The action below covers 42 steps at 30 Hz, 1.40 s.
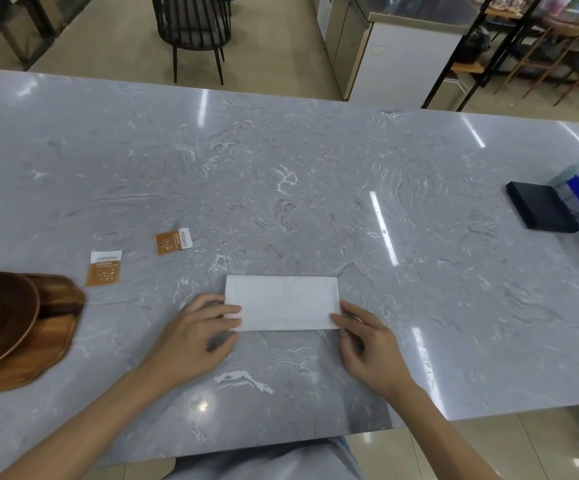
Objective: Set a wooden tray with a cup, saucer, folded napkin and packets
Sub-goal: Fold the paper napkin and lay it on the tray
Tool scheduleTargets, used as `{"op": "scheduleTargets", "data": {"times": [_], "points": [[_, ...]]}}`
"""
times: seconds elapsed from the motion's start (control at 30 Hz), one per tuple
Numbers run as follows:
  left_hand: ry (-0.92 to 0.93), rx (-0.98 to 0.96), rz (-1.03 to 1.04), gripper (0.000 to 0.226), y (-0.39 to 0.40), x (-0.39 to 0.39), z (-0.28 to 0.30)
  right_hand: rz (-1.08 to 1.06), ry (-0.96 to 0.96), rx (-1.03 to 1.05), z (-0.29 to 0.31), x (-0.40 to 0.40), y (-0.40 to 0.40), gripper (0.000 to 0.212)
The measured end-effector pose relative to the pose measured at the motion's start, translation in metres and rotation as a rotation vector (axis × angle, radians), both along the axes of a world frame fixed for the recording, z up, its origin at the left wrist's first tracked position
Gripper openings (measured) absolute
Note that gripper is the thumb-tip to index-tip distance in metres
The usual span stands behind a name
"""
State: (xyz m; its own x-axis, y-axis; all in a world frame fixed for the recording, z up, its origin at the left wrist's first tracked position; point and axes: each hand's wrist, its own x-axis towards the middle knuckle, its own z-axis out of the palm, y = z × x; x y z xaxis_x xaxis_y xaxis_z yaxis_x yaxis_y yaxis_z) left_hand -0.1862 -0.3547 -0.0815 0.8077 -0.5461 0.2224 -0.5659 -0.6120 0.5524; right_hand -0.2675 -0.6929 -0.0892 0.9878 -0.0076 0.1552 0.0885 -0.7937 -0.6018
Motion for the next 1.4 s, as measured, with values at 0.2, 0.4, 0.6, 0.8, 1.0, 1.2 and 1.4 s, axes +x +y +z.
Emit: {"op": "scheduleTargets", "data": {"times": [0.2, 0.4, 0.6, 0.8, 1.0, 1.2, 1.4], "points": [[-0.065, 0.045, 0.001, 0.041, -0.041, 0.021, 0.002, -0.386, 0.183, 0.233, 0.017, 0.055, 0.016, 0.035], [-0.049, 0.246, -0.13, 0.05, -0.086, 0.034, -0.001, -0.482, 0.244, 0.279, 0.014, 0.077, 0.014, 0.028], [-0.011, 0.371, -0.196, 0.055, -0.107, 0.032, -0.004, -0.48, 0.229, 0.276, 0.015, 0.082, 0.012, 0.017], [-0.015, 0.446, -0.203, 0.058, -0.109, 0.034, -0.005, -0.504, 0.233, 0.343, 0.015, 0.087, 0.011, 0.018], [-0.054, 0.487, -0.113, 0.067, -0.099, 0.03, -0.009, -0.381, 0.044, -0.074, 0.013, 0.075, 0.041, 0.032], [-0.038, 0.52, -0.008, 0.069, -0.084, 0.023, -0.015, -0.041, 0.138, -0.353, -0.011, 0.06, 0.061, 0.056], [-0.044, 0.544, 0.05, 0.07, -0.068, 0.021, -0.015, -0.035, 0.142, -0.374, -0.023, 0.061, 0.052, 0.062]]}}
